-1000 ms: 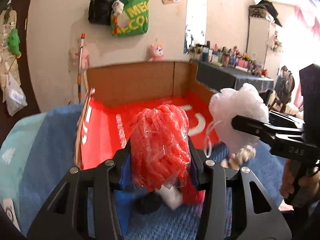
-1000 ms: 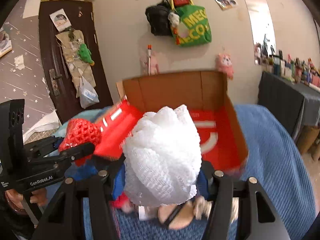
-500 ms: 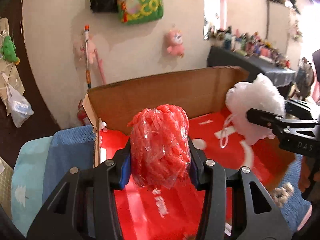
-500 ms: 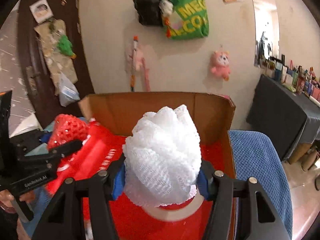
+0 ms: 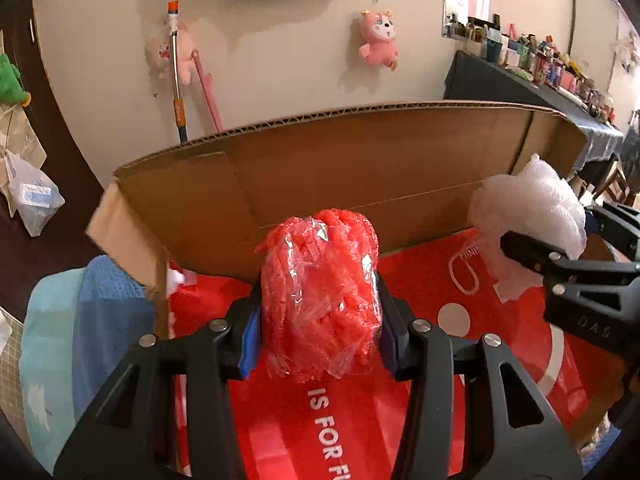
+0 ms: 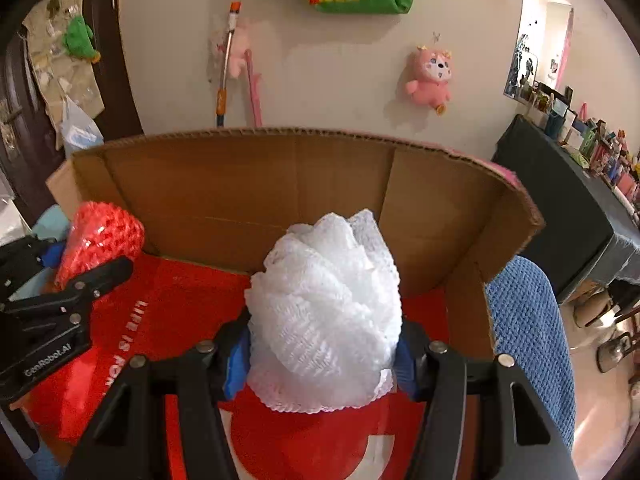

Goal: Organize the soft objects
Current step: 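Carry both poufs into the red-lined box and lower them onto the paper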

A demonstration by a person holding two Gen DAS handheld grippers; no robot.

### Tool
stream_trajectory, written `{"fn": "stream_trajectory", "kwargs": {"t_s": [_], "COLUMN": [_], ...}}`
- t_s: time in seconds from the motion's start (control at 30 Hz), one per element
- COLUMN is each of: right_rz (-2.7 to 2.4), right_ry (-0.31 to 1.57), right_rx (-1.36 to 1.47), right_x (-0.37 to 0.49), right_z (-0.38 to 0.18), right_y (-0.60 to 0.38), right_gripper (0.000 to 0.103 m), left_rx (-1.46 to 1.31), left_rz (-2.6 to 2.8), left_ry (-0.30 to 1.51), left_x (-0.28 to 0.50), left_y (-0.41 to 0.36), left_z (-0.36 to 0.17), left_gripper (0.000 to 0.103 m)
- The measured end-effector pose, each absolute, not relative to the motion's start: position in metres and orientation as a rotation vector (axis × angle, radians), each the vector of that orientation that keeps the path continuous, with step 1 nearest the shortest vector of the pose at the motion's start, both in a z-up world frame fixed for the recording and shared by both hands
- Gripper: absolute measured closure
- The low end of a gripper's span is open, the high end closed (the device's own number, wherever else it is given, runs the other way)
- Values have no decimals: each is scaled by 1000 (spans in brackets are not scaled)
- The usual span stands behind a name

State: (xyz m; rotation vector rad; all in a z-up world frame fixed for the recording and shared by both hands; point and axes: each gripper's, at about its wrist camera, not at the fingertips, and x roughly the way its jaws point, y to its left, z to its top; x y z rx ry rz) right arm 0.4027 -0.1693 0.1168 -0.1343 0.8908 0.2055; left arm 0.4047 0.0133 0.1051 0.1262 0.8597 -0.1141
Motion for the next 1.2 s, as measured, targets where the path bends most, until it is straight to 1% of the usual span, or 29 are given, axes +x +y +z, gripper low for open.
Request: {"fn": "stream_trajectory", "kwargs": {"t_s": [0.53, 0.93, 0.97, 1.0, 1.07, 1.13, 1.2], "right_rz": [162, 168, 168, 168, 167, 168, 170], "right_ry": [962, 971, 971, 973, 973, 973, 974], "right_rx": [-175, -172, -172, -172, -174, -176, -179], "right_x": [421, 426, 426, 426, 427, 426, 428], "right_z": [88, 88, 88, 88, 89, 90, 90], "right_y": [-175, -175, -175, -175, -176, -174, -175], "right_gripper": [39, 36, 36, 35, 35, 34, 32], "left_rx": [82, 84, 77, 73, 67, 59, 53], "left_rz": [-72, -72, -73, -73, -67, -73, -80], "left_ry": [973, 994, 996, 996, 989, 980, 981], "left_x": [437, 446, 446, 447, 450, 450, 452], "left_y": [19, 13, 12, 13, 13, 12, 11], "left_z": [57, 50, 49, 49, 51, 53, 54], "left_gripper": [57, 54, 52, 46, 40, 38, 34]}}
